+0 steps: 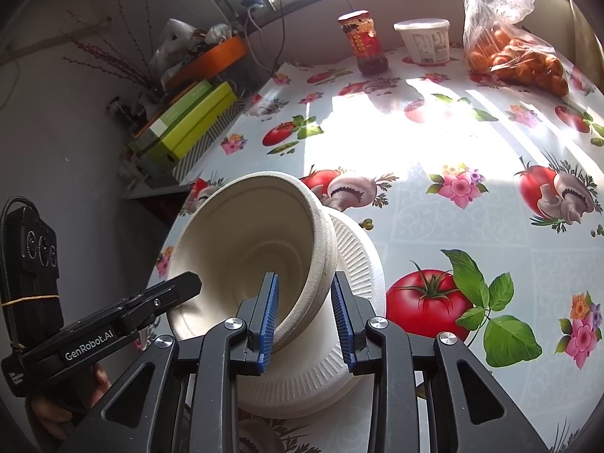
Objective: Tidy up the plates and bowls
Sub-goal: 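Lower the bowl stack onto the center of the white plate stack, then open both tools to release the bowl stack on the plates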
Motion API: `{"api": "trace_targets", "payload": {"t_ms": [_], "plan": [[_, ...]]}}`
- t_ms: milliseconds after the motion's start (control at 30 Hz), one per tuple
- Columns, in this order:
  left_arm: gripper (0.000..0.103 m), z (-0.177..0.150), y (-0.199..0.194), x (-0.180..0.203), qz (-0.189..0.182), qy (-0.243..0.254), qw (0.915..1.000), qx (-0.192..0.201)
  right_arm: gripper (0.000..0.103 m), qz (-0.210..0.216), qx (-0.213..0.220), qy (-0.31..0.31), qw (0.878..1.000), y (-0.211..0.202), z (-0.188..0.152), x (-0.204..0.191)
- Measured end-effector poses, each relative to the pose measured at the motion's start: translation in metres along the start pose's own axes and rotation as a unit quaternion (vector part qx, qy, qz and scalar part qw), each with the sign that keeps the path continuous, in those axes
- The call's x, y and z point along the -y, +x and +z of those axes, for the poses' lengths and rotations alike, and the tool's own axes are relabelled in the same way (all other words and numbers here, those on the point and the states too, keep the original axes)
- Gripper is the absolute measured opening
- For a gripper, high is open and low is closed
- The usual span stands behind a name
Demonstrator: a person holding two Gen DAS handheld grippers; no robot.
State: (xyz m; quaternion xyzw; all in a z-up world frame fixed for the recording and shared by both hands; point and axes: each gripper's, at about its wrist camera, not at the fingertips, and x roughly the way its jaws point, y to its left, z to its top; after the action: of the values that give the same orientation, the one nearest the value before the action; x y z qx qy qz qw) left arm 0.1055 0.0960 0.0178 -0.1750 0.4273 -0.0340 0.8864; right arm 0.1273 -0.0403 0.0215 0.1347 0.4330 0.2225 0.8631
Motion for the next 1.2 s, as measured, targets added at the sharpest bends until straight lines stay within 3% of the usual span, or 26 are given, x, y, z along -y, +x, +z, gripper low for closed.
{"api": "trace_targets", "payload": {"t_ms": [533, 800, 1200], "plan": [[0.029, 0.0003, 0.0014, 0.0011, -0.003, 0.002, 1.0, 0.001, 0.03, -0.001, 0.001, 0.003, 1.0, 0.0005, 0.0023, 0.001], [0.033, 0.0013, 0.0007, 0.0024, -0.004, 0.001, 1.0, 0.001, 0.041, 0.0, 0.006, 0.006, 1.0, -0.0003, 0.0018, 0.0008], [0.037, 0.0017, 0.0012, 0.0015, -0.006, 0.001, 1.0, 0.001, 0.046, -0.001, 0.01, 0.012, 1.0, -0.0016, 0.0005, 0.0041]]}}
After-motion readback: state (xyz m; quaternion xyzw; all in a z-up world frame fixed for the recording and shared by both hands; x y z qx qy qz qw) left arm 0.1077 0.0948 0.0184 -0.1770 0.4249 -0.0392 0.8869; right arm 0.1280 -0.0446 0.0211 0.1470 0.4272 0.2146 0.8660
